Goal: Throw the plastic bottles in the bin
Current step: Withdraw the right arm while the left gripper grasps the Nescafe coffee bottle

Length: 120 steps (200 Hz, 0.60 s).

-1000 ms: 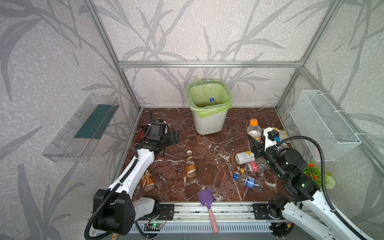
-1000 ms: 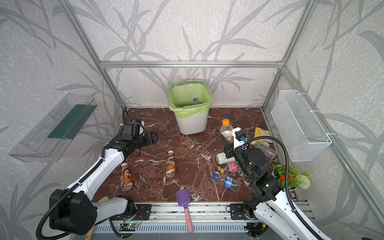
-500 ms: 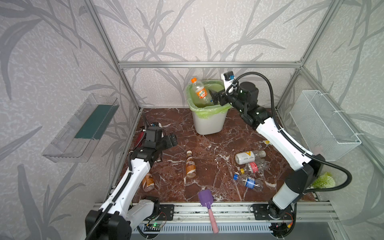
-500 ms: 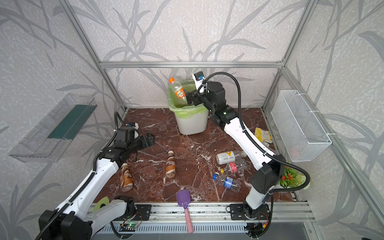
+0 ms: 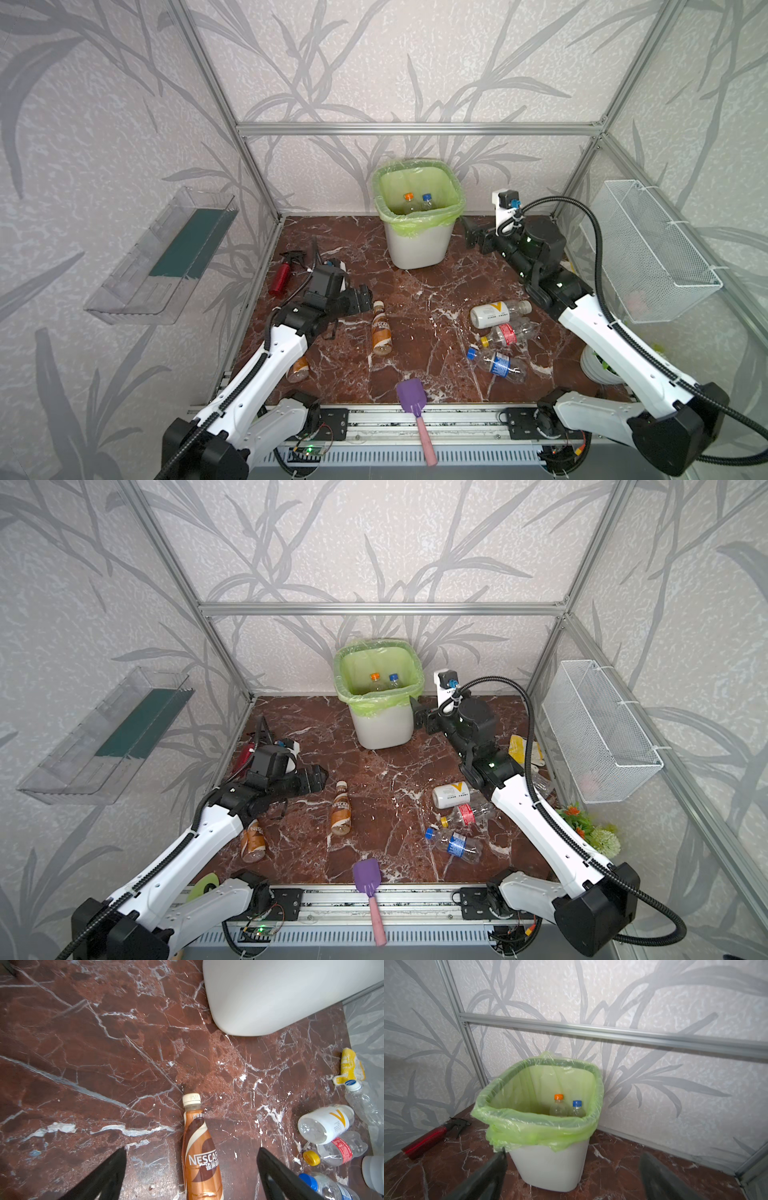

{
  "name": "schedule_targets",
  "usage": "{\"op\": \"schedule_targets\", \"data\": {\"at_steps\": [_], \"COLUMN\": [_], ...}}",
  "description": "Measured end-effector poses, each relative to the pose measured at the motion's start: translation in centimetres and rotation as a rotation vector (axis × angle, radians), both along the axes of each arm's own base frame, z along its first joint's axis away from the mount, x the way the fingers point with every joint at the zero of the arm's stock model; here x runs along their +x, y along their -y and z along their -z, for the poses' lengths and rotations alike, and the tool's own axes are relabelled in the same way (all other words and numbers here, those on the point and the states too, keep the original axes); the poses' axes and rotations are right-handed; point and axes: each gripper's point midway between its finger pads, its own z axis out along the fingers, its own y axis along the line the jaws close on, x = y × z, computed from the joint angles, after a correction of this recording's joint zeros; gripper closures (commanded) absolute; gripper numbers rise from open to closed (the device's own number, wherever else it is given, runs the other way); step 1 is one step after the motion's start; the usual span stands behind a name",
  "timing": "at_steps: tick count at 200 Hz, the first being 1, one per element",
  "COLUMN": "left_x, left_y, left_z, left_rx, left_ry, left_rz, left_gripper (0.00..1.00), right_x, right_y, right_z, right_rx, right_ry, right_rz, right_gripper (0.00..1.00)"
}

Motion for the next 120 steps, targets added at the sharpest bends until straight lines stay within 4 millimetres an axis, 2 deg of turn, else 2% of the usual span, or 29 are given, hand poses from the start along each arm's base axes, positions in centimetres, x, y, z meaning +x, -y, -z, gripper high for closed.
{"op": "schedule_targets", "data": {"at_steps": [21,43,54,92,120], "left_x": [-1.0,-2.1,-2.5,-3.6,-4.4], "left_y": [0.9,1.9,2.4,4.3,5.2], "left_z": [1.8,4.1,5.0,8.3,10.2], "left_rx": [0.004,0.015,0.02,0.05,0.072], "left_ry": [-0.06,-0.147,-0.183,-0.306,-0.374], "left_rz": [0.036,0.076,0.096,0.166,0.203], "left_gripper": [0.05,0.06,0.06,0.07,0.07], "right_x": [-0.2,-0.8,-1.0,-1.3,-2.0], "right_y": [2.0,3.6,4.2,5.5,7.1], "right_z": [6.1,10.6,12.0,14.5,18.1], "right_rx": [-0.006,0.001,0.008,0.038,0.054], "right_ry": [-0.137,-0.246,-0.281,-0.344,-0.429], "right_rz": [0.057,0.106,0.123,0.162,0.194], "right_gripper": [0.01,0.01,0.01,0.01,0.0]}}
